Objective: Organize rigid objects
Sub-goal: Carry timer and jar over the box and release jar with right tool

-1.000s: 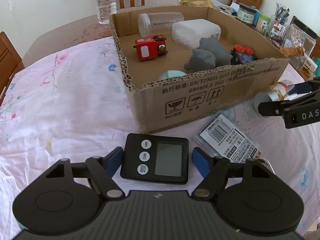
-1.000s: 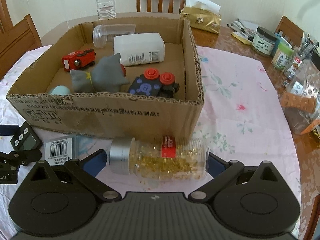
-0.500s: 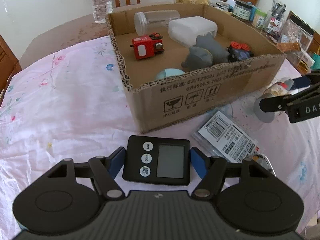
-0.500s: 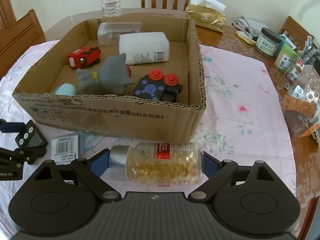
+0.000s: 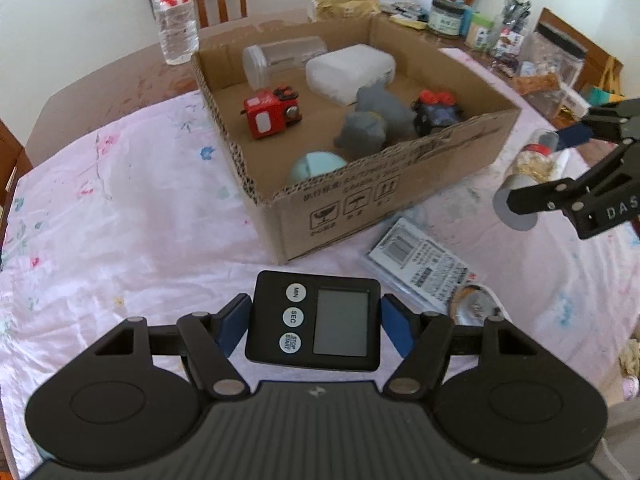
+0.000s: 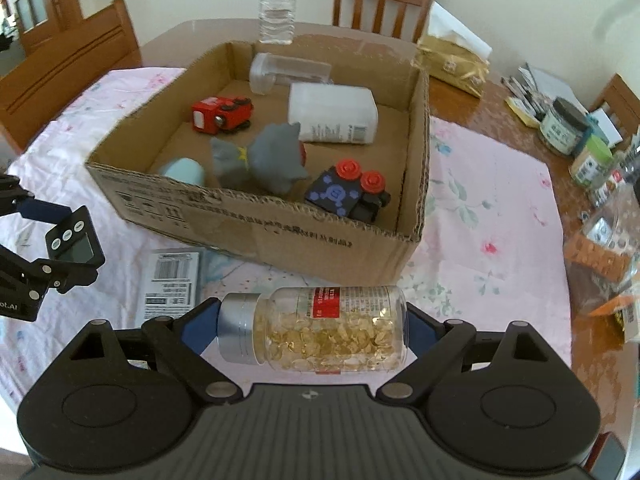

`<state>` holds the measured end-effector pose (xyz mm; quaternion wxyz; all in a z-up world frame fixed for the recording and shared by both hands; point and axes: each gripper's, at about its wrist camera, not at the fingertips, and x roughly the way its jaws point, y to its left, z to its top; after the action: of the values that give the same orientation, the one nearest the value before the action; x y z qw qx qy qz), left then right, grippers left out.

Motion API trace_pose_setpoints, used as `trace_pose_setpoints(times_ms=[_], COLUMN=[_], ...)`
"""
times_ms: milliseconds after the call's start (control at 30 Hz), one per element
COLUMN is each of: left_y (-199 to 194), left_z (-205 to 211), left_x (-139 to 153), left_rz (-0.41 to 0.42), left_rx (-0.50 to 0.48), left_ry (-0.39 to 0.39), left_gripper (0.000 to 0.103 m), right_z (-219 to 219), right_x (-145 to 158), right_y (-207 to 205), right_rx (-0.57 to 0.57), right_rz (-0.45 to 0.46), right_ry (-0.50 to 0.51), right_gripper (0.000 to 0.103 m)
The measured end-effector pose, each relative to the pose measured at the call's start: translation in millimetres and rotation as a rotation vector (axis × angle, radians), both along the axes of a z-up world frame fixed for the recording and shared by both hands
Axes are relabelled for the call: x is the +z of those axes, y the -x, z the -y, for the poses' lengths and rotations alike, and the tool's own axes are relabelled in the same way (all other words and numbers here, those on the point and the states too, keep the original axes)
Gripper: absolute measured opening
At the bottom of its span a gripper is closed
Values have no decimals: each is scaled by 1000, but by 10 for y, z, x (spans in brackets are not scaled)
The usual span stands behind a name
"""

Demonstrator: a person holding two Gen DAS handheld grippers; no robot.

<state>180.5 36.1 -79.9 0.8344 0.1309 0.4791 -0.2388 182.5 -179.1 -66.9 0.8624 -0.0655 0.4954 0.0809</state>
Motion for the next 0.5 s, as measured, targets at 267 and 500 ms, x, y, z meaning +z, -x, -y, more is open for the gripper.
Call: trace_pose_setpoints(times_ms=[267,500], left_y=[38,-70], left_z=[-29,-15], left_x=[402,653], left_rz=[7,59], left_rx=[-45,-40], left_ry=[51,70], left_gripper=[70,70], right_z=[35,95], right_x=[492,643], right_y=[-50,-517], right_rx=[67,57], right_rz=[71,134], right_ry=[-36,-62], right_gripper=[95,95])
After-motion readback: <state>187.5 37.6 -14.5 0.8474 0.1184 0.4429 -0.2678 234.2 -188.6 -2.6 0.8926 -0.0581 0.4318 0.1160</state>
